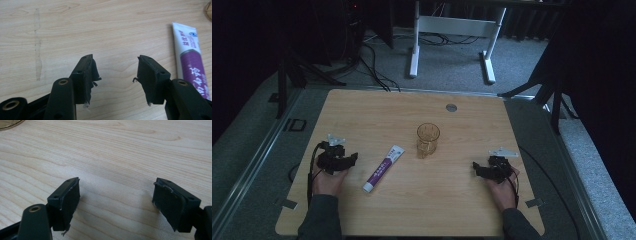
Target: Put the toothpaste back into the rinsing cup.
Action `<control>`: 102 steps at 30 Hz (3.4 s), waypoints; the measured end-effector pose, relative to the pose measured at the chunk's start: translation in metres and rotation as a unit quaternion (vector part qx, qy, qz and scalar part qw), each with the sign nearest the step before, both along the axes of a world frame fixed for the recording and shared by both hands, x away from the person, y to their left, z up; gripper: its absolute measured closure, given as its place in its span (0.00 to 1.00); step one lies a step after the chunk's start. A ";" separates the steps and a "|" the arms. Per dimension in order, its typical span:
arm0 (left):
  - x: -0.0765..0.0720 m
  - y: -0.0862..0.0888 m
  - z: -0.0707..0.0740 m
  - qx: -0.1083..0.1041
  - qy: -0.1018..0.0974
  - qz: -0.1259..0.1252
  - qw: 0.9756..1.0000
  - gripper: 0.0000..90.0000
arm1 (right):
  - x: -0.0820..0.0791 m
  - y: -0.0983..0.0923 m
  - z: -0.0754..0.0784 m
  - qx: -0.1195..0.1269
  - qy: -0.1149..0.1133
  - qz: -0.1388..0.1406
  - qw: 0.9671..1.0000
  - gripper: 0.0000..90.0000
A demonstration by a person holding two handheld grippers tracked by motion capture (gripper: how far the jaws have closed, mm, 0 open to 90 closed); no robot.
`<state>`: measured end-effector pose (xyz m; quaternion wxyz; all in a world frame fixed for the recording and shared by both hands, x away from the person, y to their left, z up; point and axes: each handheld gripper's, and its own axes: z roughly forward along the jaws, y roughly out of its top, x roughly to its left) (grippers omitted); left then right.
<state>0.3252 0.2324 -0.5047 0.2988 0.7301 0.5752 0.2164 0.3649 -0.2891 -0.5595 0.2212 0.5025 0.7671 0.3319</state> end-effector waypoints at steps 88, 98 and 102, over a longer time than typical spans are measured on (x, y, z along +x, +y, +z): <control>0.035 -0.073 0.056 0.084 0.110 -0.068 0.988 0.44 | 0.000 0.000 0.000 0.001 0.001 -0.001 1.000 0.24; 0.041 -0.077 0.059 0.089 0.121 -0.070 0.986 0.44 | 0.000 0.000 0.000 0.000 0.000 0.000 1.000 0.24; 0.043 -0.080 0.059 0.092 0.126 -0.072 0.985 0.44 | 0.000 0.000 0.000 0.000 0.000 0.000 1.000 0.24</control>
